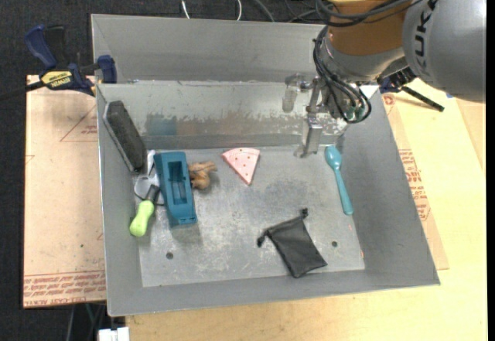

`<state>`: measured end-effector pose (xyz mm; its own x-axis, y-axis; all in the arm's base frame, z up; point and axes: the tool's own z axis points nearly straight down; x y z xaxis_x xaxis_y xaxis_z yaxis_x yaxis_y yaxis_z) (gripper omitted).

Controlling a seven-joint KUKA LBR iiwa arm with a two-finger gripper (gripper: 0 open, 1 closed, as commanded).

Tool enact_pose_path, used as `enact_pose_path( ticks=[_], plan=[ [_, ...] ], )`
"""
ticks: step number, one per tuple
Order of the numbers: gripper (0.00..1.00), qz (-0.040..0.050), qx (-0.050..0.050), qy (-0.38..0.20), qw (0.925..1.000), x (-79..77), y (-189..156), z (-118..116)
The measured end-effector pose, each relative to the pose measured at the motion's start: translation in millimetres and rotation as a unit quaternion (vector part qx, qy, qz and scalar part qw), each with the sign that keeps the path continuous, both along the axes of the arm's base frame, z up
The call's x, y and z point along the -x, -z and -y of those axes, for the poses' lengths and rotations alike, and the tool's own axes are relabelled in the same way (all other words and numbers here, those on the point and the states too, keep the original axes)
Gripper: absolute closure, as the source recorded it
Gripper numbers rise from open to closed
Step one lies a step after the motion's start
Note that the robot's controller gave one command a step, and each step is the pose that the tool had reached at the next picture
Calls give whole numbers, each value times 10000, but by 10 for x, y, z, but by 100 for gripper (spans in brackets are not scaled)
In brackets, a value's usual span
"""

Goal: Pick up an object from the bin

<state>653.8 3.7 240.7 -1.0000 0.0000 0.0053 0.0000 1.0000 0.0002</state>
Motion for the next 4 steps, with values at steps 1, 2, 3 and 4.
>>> enact_pose_path(
  ticks=[1, 2, 3, 4],
  plan=[
    [0, 41, 0, 0, 10000, -10, -57, 0],
    [0, 45, -2, -563, 9984, 321, 675, 146],
    [0, 91, 4, -2300, 9732, 847, 809, 180],
    [0, -1, -19, -2499, 9683, 1339, 973, 202]
  ],
)
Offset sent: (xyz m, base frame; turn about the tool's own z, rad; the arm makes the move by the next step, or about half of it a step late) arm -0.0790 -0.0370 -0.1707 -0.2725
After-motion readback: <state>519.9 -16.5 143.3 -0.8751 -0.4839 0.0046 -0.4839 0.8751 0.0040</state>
